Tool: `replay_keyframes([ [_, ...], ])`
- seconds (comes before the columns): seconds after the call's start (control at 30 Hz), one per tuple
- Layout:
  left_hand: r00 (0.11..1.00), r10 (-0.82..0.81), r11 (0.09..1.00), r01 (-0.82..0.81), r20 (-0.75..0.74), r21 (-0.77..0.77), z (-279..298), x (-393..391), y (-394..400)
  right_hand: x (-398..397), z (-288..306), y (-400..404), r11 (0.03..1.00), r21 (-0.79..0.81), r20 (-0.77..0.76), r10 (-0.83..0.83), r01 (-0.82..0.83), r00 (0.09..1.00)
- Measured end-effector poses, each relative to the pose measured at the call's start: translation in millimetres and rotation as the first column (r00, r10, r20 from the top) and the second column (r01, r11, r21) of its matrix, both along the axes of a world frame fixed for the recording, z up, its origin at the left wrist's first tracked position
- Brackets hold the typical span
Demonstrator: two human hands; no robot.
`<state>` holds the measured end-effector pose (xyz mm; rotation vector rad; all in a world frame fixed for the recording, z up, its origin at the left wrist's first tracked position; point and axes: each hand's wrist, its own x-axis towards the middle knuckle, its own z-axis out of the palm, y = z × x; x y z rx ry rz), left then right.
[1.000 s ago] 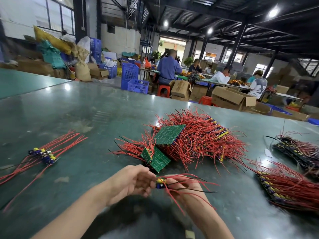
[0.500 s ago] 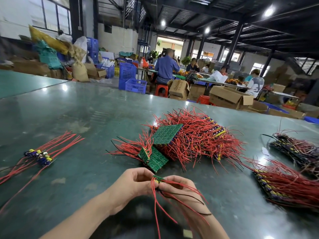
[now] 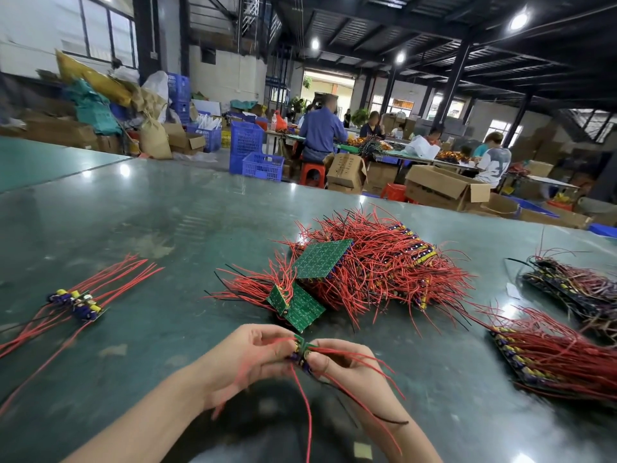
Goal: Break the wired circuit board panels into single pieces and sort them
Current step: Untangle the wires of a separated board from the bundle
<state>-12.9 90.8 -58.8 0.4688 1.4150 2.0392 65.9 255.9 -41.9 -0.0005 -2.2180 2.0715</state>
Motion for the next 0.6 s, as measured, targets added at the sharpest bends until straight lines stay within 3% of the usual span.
replay_keyframes([
  [0.07,0.993,0.059,0.994,-0.068,0.101,0.09,1.5,-5.2,-3.1,-1.0,-0.4,2.6,0.995,-0.083,0.019,-0.046,0.048,0.999],
  [0.13,0.988,0.134,0.983,-0.142,0.073,0.12,3.0,-11.3,-8.0,-1.6,0.8,4.8,0.986,-0.14,0.021,-0.088,0.09,0.996],
  [0.23,0.909,0.202,0.937,-0.287,-0.365,-0.197,0.1,-17.4,-13.8,-1.5,1.2,5.5,0.981,-0.154,0.0,-0.117,0.116,0.993],
  [0.33,0.758,-0.017,0.816,-0.366,-0.652,-0.447,-7.2,-22.5,-15.0,-2.1,-0.6,3.6,0.979,-0.156,-0.01,-0.132,0.129,0.991],
  [0.4,0.659,-0.235,0.773,-0.319,-0.715,-0.548,-7.0,-22.6,-16.2,-3.0,-1.3,1.8,0.977,-0.158,-0.02,-0.146,0.141,0.989],
  [0.47,0.591,-0.274,0.769,-0.34,-0.759,-0.542,-4.0,-21.4,-16.7,-4.4,-4.0,1.0,0.974,-0.163,-0.03,-0.166,0.159,0.986],
  [0.53,0.621,-0.025,0.8,-0.457,-0.783,-0.389,1.8,-17.5,-13.3,-5.0,-6.6,0.1,0.98,-0.112,-0.06,-0.171,0.164,0.983],
  [0.6,0.73,0.299,0.865,-0.479,-0.614,-0.149,8.7,-11.4,-9.5,-5.7,-9.8,-1.2,0.986,0.002,-0.144,-0.167,0.169,0.975],
])
